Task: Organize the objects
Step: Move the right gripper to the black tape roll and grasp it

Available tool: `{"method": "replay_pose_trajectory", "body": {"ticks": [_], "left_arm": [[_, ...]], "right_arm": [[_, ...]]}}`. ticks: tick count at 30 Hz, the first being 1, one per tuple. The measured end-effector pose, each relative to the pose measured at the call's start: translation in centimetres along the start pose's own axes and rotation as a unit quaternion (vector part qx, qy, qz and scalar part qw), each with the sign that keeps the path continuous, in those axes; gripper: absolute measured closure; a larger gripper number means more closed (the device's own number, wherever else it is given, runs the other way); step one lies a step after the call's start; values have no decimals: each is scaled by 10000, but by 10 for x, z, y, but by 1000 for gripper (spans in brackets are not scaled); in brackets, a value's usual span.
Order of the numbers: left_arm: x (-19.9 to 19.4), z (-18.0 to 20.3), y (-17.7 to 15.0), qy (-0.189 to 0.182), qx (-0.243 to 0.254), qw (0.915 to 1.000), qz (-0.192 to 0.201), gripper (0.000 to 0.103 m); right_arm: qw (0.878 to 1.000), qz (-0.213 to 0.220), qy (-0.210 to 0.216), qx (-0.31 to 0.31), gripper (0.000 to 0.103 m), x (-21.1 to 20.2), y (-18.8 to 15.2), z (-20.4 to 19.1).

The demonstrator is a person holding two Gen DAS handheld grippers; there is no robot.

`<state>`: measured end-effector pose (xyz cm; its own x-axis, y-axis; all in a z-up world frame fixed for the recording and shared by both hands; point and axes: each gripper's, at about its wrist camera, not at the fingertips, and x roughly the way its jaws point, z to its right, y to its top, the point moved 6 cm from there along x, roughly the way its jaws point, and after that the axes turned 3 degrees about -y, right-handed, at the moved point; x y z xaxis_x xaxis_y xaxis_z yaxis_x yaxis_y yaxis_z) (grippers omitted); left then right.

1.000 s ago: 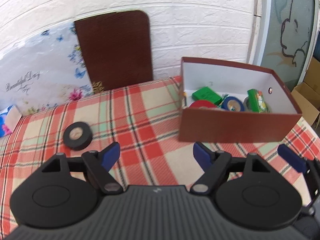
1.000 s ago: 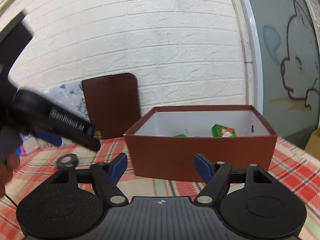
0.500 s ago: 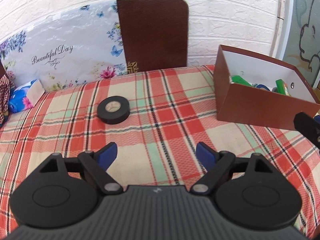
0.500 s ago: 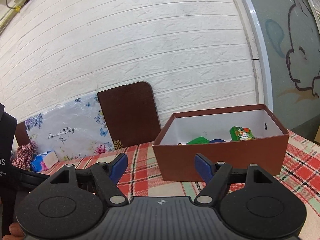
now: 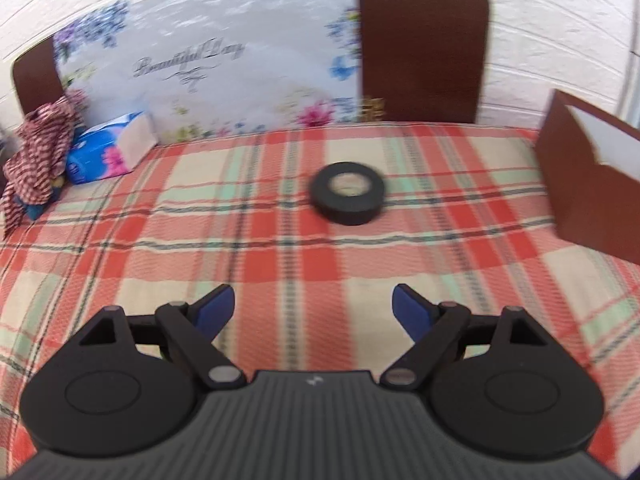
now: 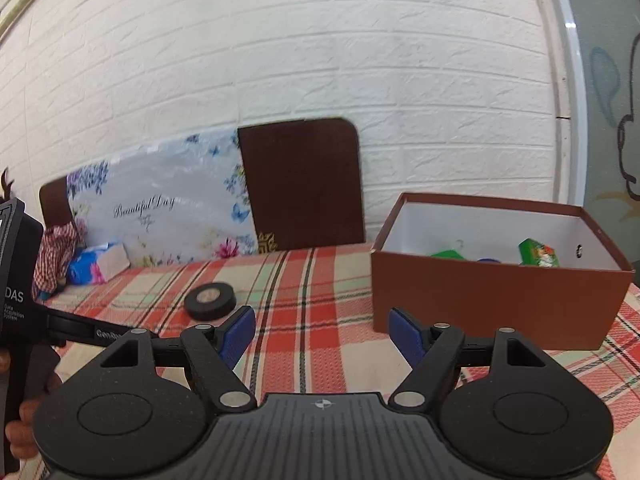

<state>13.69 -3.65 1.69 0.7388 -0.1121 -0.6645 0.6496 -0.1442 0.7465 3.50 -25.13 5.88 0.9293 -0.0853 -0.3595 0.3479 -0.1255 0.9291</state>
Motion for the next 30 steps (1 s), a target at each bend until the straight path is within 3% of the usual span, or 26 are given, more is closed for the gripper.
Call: {"method": "replay_pose_trajectory", "body": {"ticks": [5,7,9,10,18,21,25,27,30], "left_arm": [[40,-81,-13,911,-203,9954,232,13],[59,-110,-28,1097,-346,9930,273,3],[61,-133,-35,647,-1092,9912,380,0],[62,-137,-33,681,-1196,9898,373,0],[64,-130,-35,653,-1059,9910,496,0],[64,-130,-36,627,-1071,9909,522,0],[64,-130,-35,592,-1090,9907,551,0],[65,-130,-35,576,-1097,9907,561,0],[65,-130,-35,569,-1113,9905,573,0]], "right_arm": [[9987,-444,145,-223,30,30,-17,-21],[9972,-600,225,-392,30,44,-25,-34],[9947,-753,335,-620,30,62,-35,-52],[9930,-825,388,-748,30,73,-40,-61],[9850,-1070,527,-1246,27,168,-42,-120],[9851,-1009,423,-1330,22,201,-31,-138],[9840,-1066,586,-1304,11,234,-25,-155],[9838,-1062,605,-1310,10,244,-23,-160],[9826,-1008,730,-1379,23,246,-22,-164]]}}
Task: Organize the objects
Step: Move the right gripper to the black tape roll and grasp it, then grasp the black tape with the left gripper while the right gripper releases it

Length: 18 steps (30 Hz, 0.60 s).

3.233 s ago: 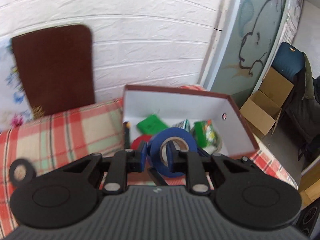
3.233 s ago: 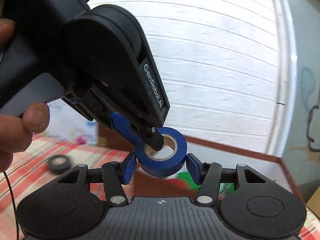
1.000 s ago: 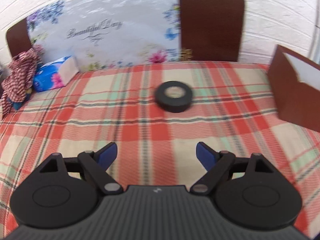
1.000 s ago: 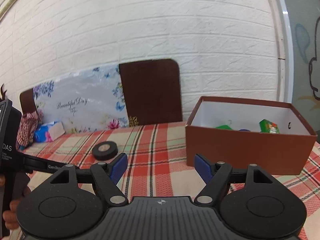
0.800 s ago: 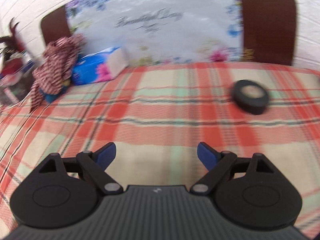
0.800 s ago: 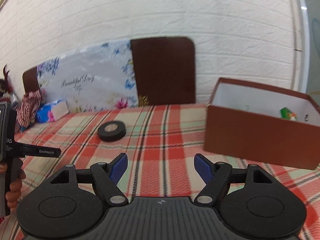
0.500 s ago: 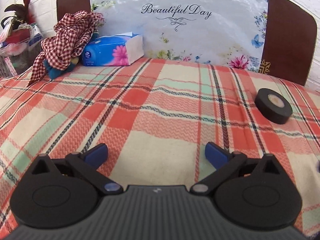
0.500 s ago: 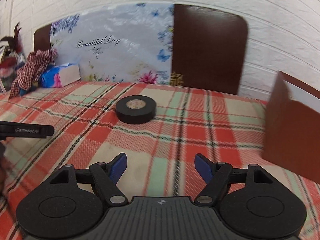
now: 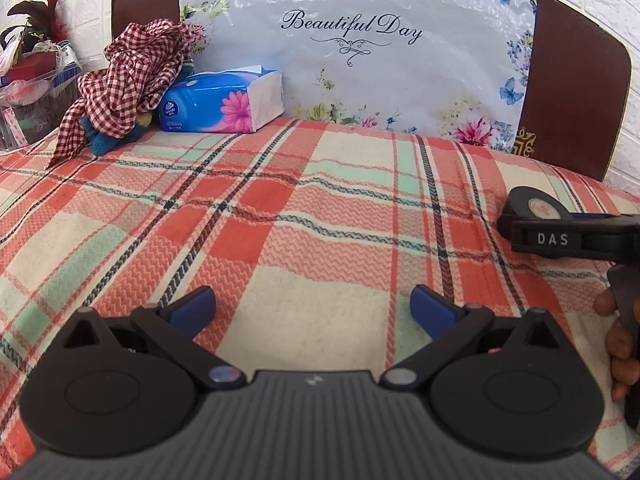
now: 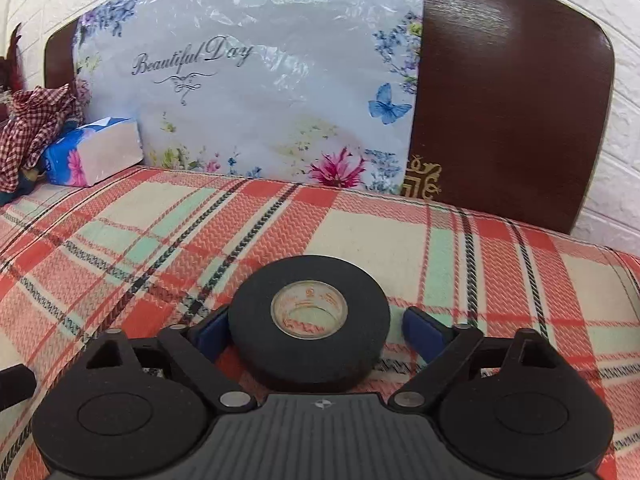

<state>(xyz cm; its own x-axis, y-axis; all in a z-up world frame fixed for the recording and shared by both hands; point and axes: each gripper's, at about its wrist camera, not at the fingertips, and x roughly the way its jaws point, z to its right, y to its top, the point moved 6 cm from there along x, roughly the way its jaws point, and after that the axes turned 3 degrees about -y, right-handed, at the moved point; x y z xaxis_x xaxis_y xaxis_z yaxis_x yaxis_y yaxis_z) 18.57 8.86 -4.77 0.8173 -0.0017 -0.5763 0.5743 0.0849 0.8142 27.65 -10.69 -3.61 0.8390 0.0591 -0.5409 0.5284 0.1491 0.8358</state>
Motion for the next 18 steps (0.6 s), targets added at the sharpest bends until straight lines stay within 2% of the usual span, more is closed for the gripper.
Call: {"method": "replay_pose_trajectory", "body": {"ticks": [1,9,18], "left_arm": [[0,0,0,6,-2,10000,2,0],[1,0,0,28,22,10000,-10,0],[1,0,0,46,23,10000,-13,0]], "right_arm": [[9999,60,53,-73,26,-3,-1,-2],[10000,20,-61,-68,26,-19,-11,0],[9998,-164,-1,61,26,-90,-64,28]]}}
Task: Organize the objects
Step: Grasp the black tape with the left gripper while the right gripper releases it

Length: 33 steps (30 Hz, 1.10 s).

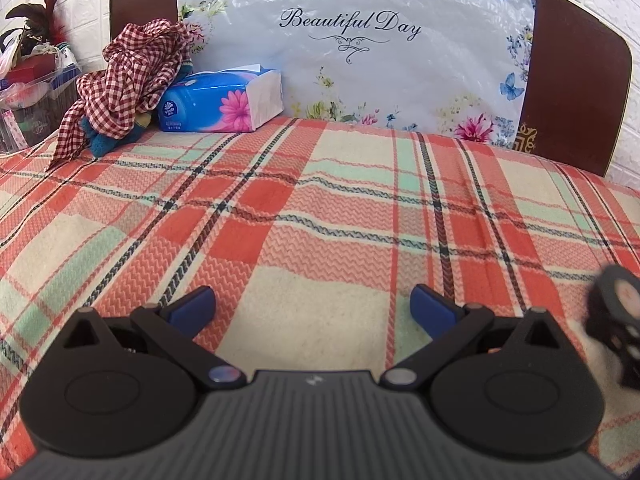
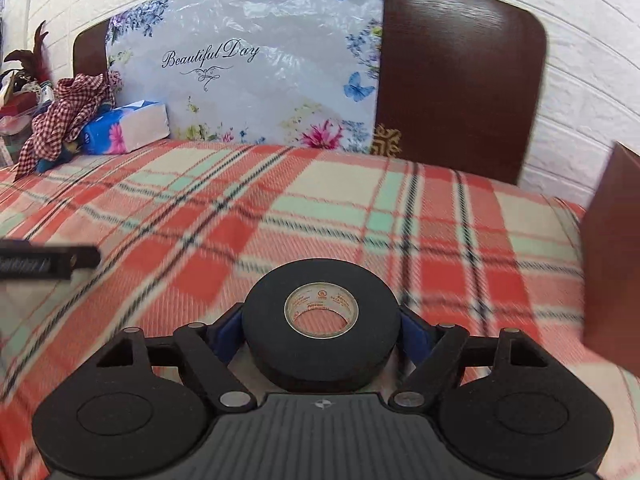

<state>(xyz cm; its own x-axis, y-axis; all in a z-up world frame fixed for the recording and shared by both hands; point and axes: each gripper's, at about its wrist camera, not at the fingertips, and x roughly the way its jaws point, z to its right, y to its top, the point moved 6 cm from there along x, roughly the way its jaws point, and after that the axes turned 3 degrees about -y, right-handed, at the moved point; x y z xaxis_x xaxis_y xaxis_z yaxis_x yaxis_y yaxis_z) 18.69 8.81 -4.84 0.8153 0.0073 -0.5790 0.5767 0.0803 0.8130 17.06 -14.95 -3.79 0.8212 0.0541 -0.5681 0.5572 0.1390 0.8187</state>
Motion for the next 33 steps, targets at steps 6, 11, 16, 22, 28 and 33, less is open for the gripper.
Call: {"method": "replay_pose_trajectory", "body": {"ticks": [6,11,16,22,28,33], "left_arm": [[1,1,-1,62,61,10000,-16,0],[-1,6,0,252,238,9994,-38,0],[-17,19,-4,626,421,9971,-115,0],[-69,97,-30,-895,330,9936,-601,12],[-129,193,-26,-2188,1150,9661,-750,21],[-138,244,-38,-2490,1697,9464,-1160,21]], "right_arm": [[9995,-133,-223,202,26,-61,-48,33],[9961,-159,-603,617,23,-101,-80,68],[9951,-125,-673,709,19,-126,-98,80],[9965,-17,-582,592,18,-142,-111,81],[9970,19,-453,634,19,-147,-112,85],[9974,28,-375,611,19,-149,-106,92]]}}
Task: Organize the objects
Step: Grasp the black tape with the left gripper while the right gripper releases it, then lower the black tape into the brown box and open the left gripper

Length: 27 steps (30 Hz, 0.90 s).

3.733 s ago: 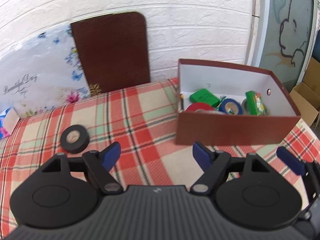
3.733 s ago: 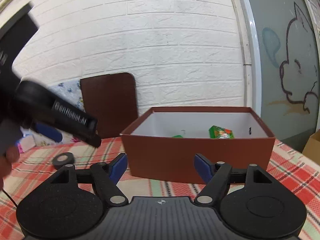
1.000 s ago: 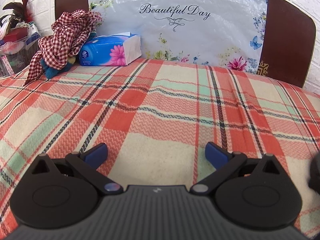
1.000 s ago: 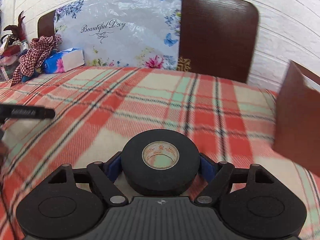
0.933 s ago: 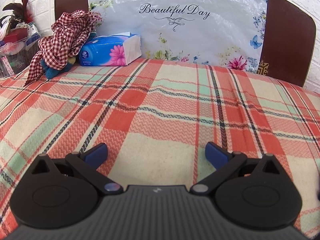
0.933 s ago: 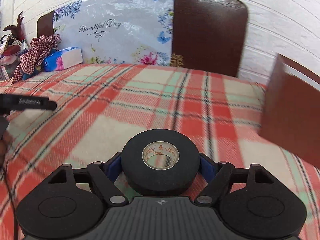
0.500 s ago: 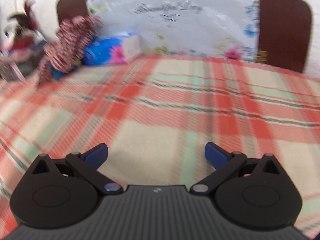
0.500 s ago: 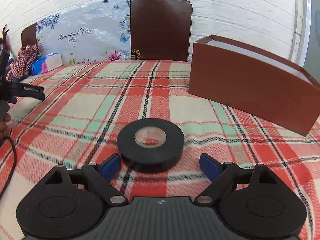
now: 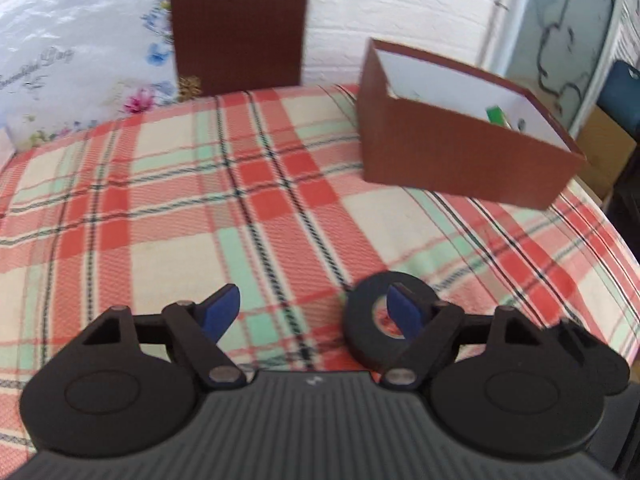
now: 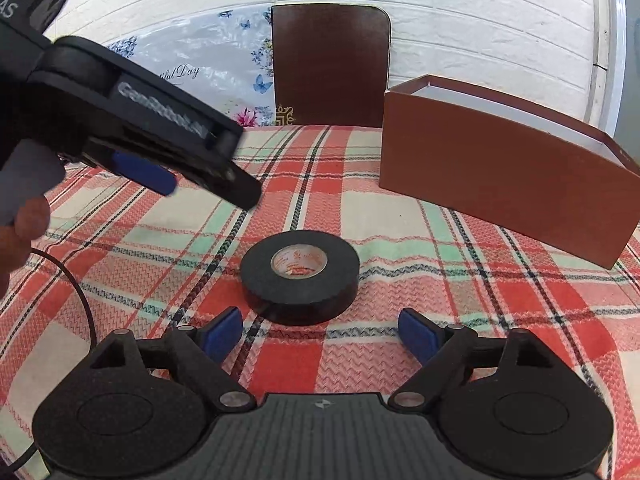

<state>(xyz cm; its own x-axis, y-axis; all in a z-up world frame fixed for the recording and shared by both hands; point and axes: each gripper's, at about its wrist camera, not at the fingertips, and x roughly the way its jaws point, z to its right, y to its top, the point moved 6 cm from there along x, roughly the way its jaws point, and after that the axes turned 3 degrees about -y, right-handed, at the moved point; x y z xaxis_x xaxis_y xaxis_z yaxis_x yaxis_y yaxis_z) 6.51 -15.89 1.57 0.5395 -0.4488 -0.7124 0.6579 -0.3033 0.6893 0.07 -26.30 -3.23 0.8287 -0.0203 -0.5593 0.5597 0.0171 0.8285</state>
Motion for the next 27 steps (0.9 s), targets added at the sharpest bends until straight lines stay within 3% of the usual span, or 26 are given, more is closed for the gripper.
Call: {"method": "replay_pose_trajectory", "body": {"ticks": [4,7,9,10,11,12,13,17,21,26,27], "left_arm": [[25,9,-2,-27,-18,9991,-424,23],[50,12,-9,57,-82,9964,-837,31],[53,11,-12,84,-174,9967,-785,36],[53,13,-11,107,-106,9967,-794,42],[52,16,-9,32,-70,9967,-803,62],[51,20,-7,-70,-103,9962,-856,72],[48,21,-2,13,-94,9961,-881,72],[17,43,42,-170,191,9994,-248,72],[-1,72,101,-362,515,9972,404,72],[24,106,160,-404,826,9938,626,71],[32,112,168,-439,858,9934,624,67]], "right_arm": [[9999,-17,77,-119,19,11,7,4],[9991,-186,244,-289,20,27,12,-3],[9984,-201,245,-465,21,37,12,-11],[9979,-145,335,-539,26,38,13,-15],[9976,-90,341,-591,27,38,15,-17],[9976,-33,362,-595,27,37,15,-18],[9978,52,348,-562,27,35,16,-17],[9952,960,130,-152,27,11,40,5],[9806,1902,-431,-176,27,-5,84,34],[9709,2218,-900,-119,27,11,124,77],[9697,2238,-976,-90,27,17,128,86]]}}
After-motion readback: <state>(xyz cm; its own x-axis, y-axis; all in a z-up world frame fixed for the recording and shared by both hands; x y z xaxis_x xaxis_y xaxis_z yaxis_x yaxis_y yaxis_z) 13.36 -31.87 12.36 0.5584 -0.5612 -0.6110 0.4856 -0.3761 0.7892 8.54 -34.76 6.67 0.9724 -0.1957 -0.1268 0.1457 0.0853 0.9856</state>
